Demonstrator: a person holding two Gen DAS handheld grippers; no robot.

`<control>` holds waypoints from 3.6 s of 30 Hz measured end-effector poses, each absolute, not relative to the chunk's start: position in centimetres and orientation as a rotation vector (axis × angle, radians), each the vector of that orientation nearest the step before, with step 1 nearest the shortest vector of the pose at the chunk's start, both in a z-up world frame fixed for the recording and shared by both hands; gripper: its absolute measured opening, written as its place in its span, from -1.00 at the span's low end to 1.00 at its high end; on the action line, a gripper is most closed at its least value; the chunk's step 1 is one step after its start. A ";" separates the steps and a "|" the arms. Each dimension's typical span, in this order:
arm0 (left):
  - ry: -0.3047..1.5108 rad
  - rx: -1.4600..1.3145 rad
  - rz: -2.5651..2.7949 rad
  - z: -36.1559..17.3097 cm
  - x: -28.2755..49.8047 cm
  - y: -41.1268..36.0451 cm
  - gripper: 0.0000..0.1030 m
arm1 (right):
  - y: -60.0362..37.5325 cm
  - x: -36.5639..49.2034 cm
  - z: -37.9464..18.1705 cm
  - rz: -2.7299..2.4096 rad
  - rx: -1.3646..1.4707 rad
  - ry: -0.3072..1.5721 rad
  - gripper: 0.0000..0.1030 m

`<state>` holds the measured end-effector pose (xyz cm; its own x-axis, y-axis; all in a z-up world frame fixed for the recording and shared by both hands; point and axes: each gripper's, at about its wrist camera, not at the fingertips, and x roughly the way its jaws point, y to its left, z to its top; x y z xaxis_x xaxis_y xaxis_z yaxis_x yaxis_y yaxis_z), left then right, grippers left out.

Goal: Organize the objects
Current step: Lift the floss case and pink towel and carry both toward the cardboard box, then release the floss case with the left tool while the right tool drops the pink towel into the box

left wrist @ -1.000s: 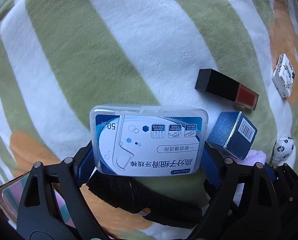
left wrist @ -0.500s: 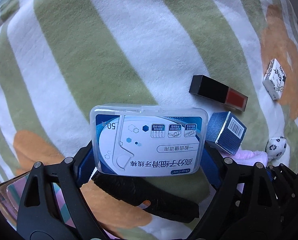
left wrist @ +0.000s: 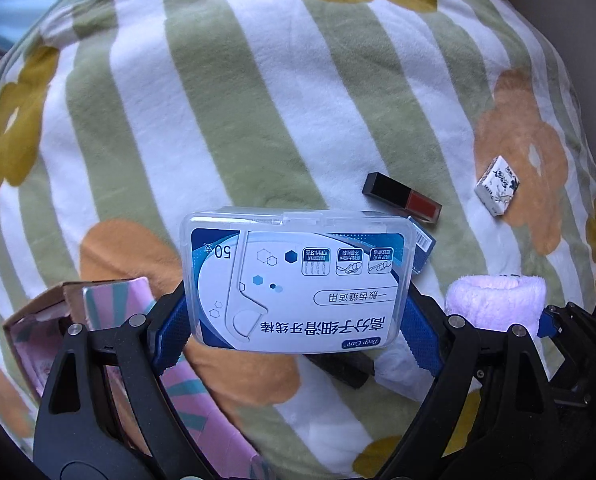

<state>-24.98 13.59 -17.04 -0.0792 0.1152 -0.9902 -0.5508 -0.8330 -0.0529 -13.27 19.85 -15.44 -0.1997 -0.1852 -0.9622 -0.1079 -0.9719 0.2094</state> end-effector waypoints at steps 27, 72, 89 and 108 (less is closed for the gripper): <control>0.048 -1.658 2.440 -4.3 -5.3 -0.2 0.70 | 20.4 -2.7 -2.2 -2.360 1.636 0.093 0.03; -0.620 -2.065 2.649 -13.0 -3.4 -17.8 0.70 | -10.4 -8.7 -9.6 -1.733 1.341 0.683 0.03; -0.636 -2.173 2.545 -21.0 -8.4 -16.2 0.70 | -15.4 -11.3 -22.2 -1.483 1.404 0.873 0.03; -0.756 -2.092 2.641 -20.7 -9.3 -15.9 0.99 | -16.4 -9.7 -22.5 -1.435 1.338 0.926 0.98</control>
<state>-9.34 -15.95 -20.66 -0.2356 0.0246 -0.9715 0.4931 -0.8584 -0.1413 -9.72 -16.39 -22.53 0.0307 -0.1351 -0.9903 0.9580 -0.2788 0.0678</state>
